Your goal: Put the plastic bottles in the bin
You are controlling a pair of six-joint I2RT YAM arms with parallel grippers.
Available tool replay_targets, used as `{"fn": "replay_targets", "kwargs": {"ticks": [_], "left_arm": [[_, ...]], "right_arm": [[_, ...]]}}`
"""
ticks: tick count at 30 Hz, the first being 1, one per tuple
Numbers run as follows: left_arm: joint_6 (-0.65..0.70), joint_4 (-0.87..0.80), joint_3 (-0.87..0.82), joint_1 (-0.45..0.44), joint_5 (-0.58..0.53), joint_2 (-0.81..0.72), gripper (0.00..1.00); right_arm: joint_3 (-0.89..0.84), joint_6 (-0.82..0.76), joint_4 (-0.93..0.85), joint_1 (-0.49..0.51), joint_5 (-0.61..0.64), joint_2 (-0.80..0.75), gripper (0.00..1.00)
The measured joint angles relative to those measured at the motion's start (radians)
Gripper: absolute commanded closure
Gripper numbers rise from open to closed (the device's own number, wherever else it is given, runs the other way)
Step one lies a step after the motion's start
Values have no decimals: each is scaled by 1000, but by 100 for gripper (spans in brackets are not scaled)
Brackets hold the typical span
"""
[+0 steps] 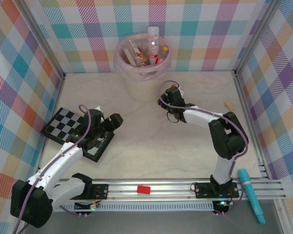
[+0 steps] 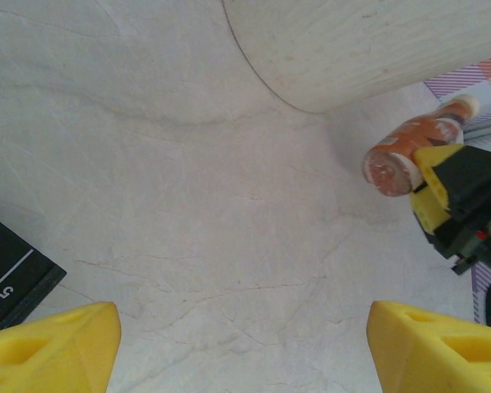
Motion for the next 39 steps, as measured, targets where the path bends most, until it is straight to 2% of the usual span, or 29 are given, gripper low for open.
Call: {"fn": "replay_targets", "kwargs": {"ticks": [5, 11, 15, 19, 22, 27, 39], "left_arm": [[6, -1, 2, 0, 0, 1, 21], [19, 5, 14, 0, 0, 13, 21], [19, 12, 19, 0, 15, 50, 21], [18, 19, 27, 0, 29, 82, 21], [18, 30, 30, 0, 42, 91, 21], [18, 31, 50, 0, 45, 90, 21], [18, 28, 77, 0, 52, 71, 21]], "right_arm": [[-34, -78, -67, 0, 1, -117, 58], [-33, -248, -212, -11, 16, -341, 58], [59, -367, -327, -29, 8, -432, 58], [209, -467, -398, -43, -29, -434, 58], [336, -519, -428, -55, -73, -398, 57], [556, -557, -433, -67, -150, -248, 57], [1025, -465, -503, -114, -261, 190, 57]]}}
